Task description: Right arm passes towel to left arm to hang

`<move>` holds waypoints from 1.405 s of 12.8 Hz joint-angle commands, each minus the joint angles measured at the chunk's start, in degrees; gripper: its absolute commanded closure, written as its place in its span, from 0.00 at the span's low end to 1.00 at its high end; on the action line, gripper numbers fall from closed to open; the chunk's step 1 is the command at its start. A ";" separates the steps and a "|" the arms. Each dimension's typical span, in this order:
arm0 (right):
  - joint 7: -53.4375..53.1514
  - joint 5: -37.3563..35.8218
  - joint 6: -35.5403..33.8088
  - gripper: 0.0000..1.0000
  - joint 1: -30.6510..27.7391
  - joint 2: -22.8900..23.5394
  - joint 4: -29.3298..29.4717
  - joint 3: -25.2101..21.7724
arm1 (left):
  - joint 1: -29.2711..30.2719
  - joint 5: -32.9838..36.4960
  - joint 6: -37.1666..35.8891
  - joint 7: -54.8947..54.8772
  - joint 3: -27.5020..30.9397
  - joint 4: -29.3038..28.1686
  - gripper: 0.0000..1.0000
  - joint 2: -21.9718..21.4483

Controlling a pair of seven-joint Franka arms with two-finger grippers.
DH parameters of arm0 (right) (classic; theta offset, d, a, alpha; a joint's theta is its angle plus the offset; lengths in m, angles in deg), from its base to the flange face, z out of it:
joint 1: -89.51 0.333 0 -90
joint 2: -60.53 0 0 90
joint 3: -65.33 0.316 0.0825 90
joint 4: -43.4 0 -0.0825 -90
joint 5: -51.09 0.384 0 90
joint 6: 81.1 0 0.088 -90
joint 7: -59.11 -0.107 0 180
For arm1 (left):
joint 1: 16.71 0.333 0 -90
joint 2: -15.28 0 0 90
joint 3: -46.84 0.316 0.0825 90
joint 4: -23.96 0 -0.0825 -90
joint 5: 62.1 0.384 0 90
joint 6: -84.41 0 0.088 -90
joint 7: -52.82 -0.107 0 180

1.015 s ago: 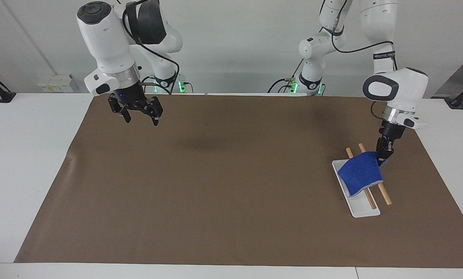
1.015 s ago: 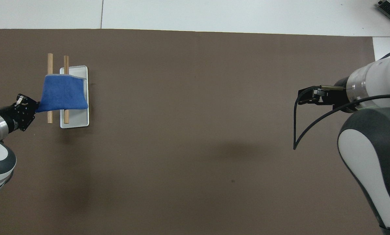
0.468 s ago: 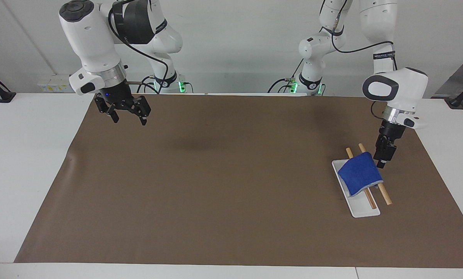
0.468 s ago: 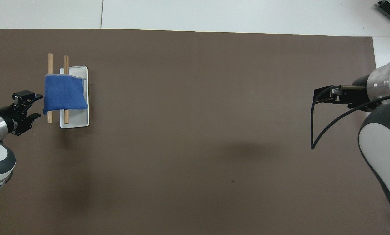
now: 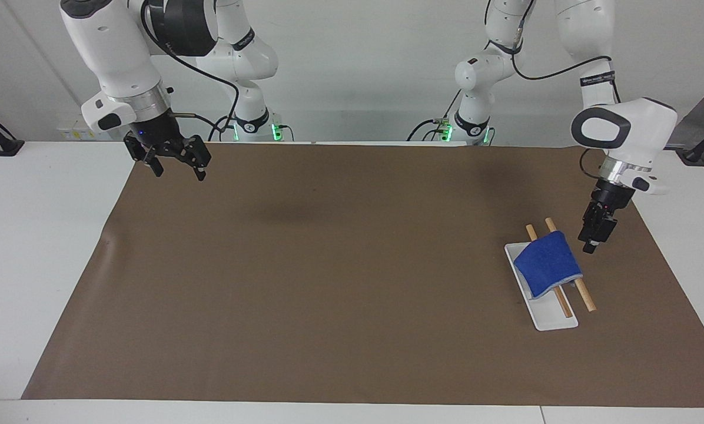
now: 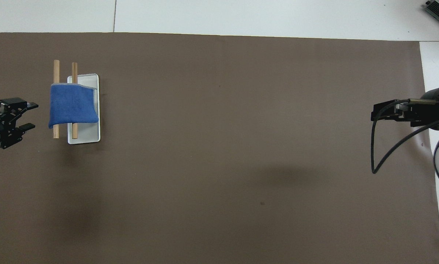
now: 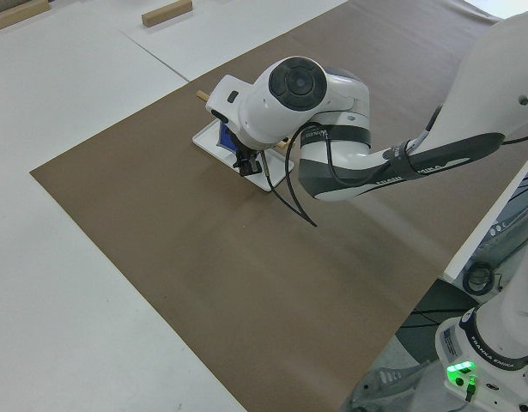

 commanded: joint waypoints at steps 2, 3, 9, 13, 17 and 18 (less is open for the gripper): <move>1.50 -0.71 -1.40 0.00 -1.00 -0.26 0.34 -0.24 | 2.74 9.63 -12.38 -0.75 -0.31 8.78 0.25 2.55; 1.50 -0.62 -1.40 0.00 -1.62 -0.08 0.69 0.02 | 2.74 13.93 -16.07 -0.75 -0.31 11.85 0.24 3.34; 1.15 -0.62 -1.49 0.00 -0.92 0.01 1.05 0.11 | -0.32 26.98 -40.32 -0.66 -0.48 31.36 0.25 5.72; 1.41 0.26 -1.23 0.00 -1.36 -0.08 1.04 0.11 | -9.02 34.18 -50.79 -0.66 -0.57 38.93 0.27 5.64; 0.97 0.26 -0.35 0.00 -0.83 0.00 1.39 0.81 | -15.70 36.64 -58.01 -0.84 -0.92 43.43 0.31 5.72; 1.23 0.26 -0.26 0.00 -0.75 -0.08 1.48 0.81 | -17.20 37.87 -59.24 -1.01 -0.92 43.43 0.32 5.72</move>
